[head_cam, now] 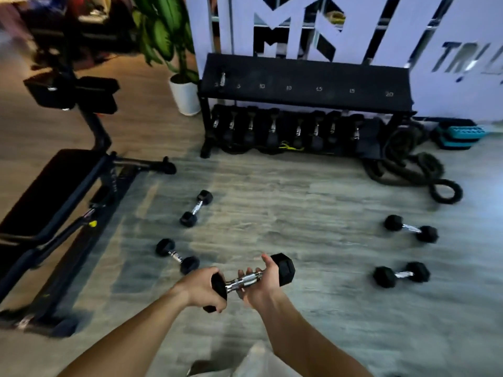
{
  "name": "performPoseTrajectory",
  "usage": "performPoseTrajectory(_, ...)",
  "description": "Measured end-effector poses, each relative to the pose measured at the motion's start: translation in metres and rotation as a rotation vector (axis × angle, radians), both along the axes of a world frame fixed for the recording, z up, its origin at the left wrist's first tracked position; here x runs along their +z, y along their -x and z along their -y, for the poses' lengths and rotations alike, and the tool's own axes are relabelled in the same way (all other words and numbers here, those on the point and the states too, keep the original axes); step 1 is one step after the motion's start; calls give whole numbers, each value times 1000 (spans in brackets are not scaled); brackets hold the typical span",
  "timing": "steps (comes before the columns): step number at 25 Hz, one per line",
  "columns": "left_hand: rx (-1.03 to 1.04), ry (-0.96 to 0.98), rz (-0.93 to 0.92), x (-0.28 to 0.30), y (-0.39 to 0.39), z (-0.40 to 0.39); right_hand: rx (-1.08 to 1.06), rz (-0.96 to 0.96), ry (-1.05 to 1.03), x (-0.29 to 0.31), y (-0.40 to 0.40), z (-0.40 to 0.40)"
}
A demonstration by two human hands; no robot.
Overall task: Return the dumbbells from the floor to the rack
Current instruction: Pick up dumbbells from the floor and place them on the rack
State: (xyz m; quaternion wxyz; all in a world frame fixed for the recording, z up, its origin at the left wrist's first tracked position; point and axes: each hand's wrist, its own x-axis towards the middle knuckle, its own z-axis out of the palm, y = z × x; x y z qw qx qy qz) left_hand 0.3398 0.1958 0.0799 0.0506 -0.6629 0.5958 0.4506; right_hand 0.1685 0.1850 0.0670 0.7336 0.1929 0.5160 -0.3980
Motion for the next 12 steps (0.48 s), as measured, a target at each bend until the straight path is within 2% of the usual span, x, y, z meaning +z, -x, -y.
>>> performPoseTrajectory(6,-149,-74,21,-12,52,127,-125,10,-42,-16,50,95)
performPoseTrajectory(12,-224,-81,-48,-35,89,302,-272,4,-90,-27,85,257)
